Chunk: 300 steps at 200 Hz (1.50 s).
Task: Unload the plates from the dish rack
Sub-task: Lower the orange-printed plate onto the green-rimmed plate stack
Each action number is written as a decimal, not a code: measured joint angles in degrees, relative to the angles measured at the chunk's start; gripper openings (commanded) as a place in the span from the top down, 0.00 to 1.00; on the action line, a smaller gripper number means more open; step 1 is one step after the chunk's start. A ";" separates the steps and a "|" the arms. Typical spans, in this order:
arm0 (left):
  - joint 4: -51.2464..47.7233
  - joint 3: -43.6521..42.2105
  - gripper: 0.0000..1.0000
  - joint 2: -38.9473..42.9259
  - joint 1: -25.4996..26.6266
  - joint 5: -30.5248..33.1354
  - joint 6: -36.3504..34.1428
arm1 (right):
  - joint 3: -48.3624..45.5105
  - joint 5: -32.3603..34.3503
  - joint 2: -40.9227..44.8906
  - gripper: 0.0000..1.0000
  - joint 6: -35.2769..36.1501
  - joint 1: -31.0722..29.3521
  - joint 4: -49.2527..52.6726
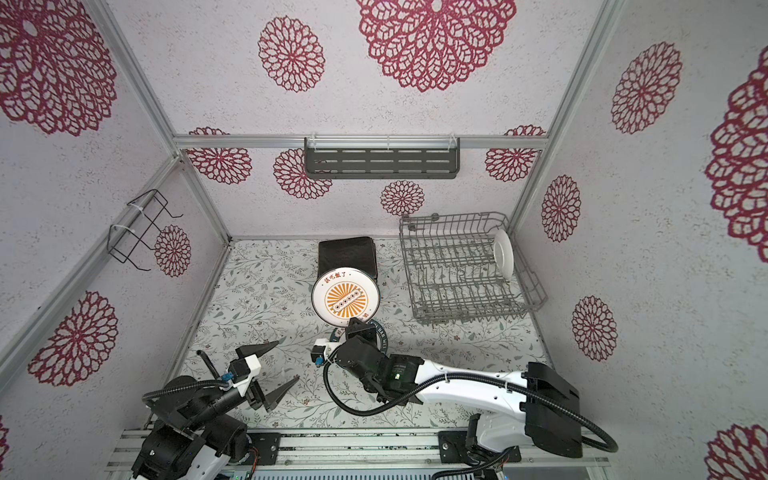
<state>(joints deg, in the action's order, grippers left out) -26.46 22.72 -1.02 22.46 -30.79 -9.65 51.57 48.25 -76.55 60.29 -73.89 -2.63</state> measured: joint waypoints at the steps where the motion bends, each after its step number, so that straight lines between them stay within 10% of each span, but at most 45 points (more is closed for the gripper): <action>1: 0.00 -0.02 0.02 0.00 0.00 0.00 -0.02 | -0.04 0.00 -0.02 1.00 -0.02 -0.07 0.00; 300: 0.00 0.00 0.03 -0.02 0.00 -0.04 -0.02 | -4.96 2.14 -5.90 1.00 -14.99 -6.21 5.95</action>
<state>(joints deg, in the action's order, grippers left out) -26.46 22.72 -1.04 22.46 -30.83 -9.67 46.61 50.39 -82.46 45.30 -80.09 3.31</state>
